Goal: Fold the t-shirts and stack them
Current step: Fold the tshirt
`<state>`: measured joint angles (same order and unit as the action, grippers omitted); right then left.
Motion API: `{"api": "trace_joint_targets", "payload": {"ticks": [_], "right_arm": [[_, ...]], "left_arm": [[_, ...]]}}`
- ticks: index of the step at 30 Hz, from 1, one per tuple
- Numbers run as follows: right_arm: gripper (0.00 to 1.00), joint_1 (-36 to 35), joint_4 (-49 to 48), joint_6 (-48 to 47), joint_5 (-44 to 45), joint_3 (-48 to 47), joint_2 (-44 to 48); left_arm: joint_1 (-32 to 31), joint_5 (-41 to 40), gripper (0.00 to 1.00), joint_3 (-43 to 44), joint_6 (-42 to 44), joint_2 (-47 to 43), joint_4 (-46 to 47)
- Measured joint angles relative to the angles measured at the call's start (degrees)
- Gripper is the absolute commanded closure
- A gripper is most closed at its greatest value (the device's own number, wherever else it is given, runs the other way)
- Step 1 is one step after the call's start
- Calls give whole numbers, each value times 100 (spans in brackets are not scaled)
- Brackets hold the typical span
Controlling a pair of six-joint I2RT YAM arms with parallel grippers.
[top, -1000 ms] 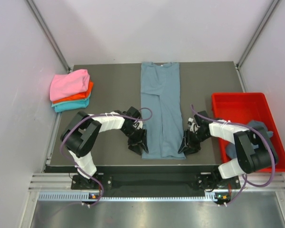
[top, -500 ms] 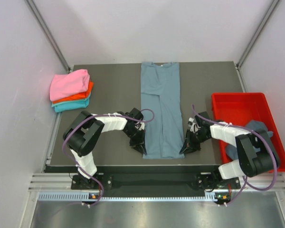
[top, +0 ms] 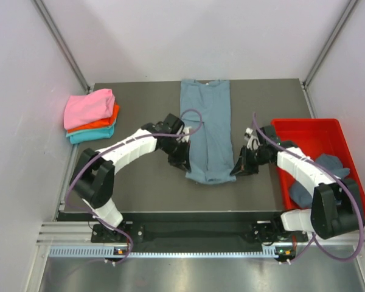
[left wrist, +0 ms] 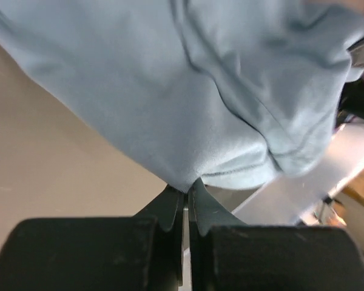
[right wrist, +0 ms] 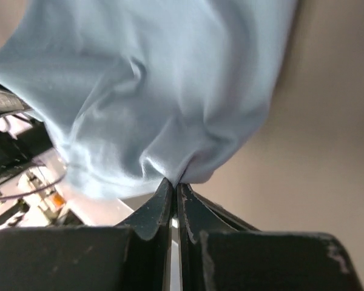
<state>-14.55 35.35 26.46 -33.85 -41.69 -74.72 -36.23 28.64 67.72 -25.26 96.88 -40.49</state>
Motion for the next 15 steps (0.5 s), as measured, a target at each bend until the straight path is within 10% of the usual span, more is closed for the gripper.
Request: {"api": "trace_joint_targets", "payload": {"ticks": [15], "right_arm": [[100,396,-61,-542,289,-2706,-1257]], "left_arm": [[1517,-63,100,2435,638,1198,-417]]}}
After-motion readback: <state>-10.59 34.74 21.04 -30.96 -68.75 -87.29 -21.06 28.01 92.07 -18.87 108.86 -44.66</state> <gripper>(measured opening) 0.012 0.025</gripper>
